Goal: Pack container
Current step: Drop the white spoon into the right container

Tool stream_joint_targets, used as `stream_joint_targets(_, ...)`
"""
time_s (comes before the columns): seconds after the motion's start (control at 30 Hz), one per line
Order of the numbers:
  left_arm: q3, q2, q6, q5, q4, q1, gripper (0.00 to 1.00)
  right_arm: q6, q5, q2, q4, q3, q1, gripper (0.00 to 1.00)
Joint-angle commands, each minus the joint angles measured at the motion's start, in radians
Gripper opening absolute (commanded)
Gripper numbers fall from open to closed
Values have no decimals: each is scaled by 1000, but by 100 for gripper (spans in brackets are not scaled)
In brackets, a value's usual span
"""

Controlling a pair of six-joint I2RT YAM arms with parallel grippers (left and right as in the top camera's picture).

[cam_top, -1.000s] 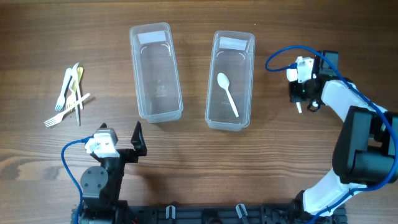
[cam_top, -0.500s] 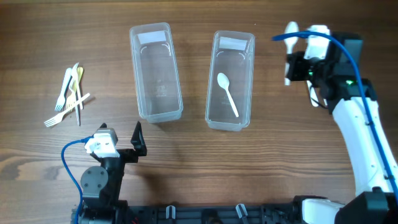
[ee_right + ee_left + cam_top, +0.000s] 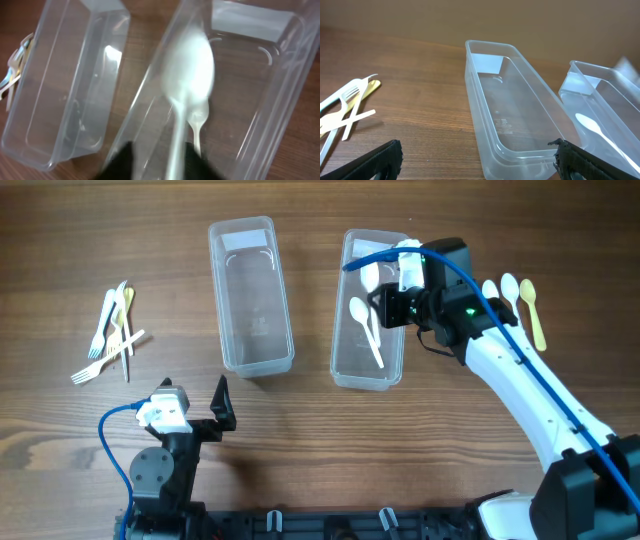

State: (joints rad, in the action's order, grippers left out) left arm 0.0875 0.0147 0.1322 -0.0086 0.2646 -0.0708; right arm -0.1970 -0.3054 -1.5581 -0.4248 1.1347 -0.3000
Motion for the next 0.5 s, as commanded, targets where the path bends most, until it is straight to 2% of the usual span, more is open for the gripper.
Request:
stream_joint_targets(0.0,-6,-8,-23,16,-3,6,100,-12,29,-9,16,2,-2,84)
stream_joint_targets(0.03,-6,-8,-23,16,-3,6,100,-7,29,-9,21,2,-2,94)
stream_joint_targets(0.1,-6,-8,-23,16,-3,6,100,49,30,-9,33,2,1,99)
stream_joint_targets(0.2,-6,-8,-23,16,-3,6,100,115,109,-7,15,3,19,99)
stream_joint_targets(0.3,-6,-8,-23,16,-3,6,100,122,244,8,-46,3,64,99)
stream_joint_targets(0.47,-6,-8,-23,16,-3,6,100,122,520,40,-161,3,213,100)
